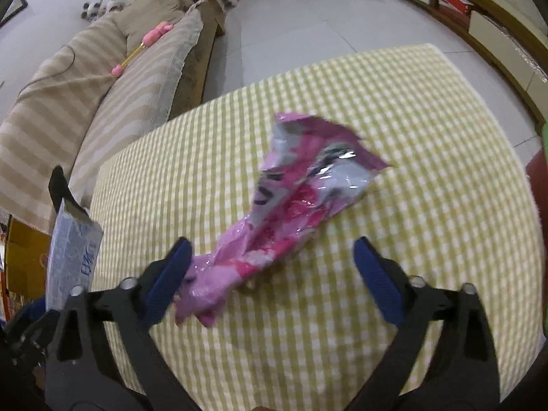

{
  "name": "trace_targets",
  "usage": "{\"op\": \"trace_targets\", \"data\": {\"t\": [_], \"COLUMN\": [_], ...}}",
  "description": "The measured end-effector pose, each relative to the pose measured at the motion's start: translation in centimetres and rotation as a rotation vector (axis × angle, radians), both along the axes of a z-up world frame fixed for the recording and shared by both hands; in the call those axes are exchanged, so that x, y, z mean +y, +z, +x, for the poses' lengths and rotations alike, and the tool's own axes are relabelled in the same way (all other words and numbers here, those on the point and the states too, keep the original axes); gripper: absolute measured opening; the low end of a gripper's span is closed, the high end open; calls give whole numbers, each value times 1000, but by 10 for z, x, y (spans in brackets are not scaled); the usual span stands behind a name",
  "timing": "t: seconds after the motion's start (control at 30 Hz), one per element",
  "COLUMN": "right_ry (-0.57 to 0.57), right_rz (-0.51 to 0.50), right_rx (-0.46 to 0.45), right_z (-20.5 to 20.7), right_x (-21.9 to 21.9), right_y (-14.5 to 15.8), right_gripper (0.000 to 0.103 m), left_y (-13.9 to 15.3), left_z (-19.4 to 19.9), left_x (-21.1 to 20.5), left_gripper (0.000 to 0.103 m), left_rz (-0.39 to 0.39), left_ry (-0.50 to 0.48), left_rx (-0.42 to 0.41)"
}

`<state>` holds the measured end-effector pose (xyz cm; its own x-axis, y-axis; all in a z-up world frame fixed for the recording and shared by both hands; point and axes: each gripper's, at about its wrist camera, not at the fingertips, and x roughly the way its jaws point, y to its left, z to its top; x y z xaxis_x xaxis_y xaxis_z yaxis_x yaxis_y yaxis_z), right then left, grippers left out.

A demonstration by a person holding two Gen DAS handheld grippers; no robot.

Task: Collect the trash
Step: 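Grasp the white toothpaste box with the left tool while the right tool grasps the pink wrapper, then carry the toothpaste box and pink wrapper over the bin while opening both tools to drop them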

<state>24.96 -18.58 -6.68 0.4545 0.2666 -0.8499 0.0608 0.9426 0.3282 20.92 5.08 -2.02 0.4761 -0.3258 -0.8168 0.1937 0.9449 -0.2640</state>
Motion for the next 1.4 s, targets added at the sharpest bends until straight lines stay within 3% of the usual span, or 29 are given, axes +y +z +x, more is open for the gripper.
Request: {"op": "trace_targets", "data": {"t": [0.2, 0.37, 0.87, 1.4], "right_ry": [74, 134, 137, 22], "right_rz": [-33, -56, -85, -72], "right_rx": [-12, -20, -111, -195], "right_z": [-1, -13, -68, -108], "right_x": [2, 0, -46, -123], "right_y": [3, 8, 70, 110], "right_gripper": [43, 31, 30, 30], "left_y": [-4, -2, 31, 73], "left_z": [0, -2, -25, -43], "left_x": [-3, -9, -48, -129], "left_gripper": [50, 50, 50, 48], "left_rz": [-12, -4, -11, -2], "left_ry": [16, 11, -19, -117], "left_rx": [4, 3, -42, -98]}}
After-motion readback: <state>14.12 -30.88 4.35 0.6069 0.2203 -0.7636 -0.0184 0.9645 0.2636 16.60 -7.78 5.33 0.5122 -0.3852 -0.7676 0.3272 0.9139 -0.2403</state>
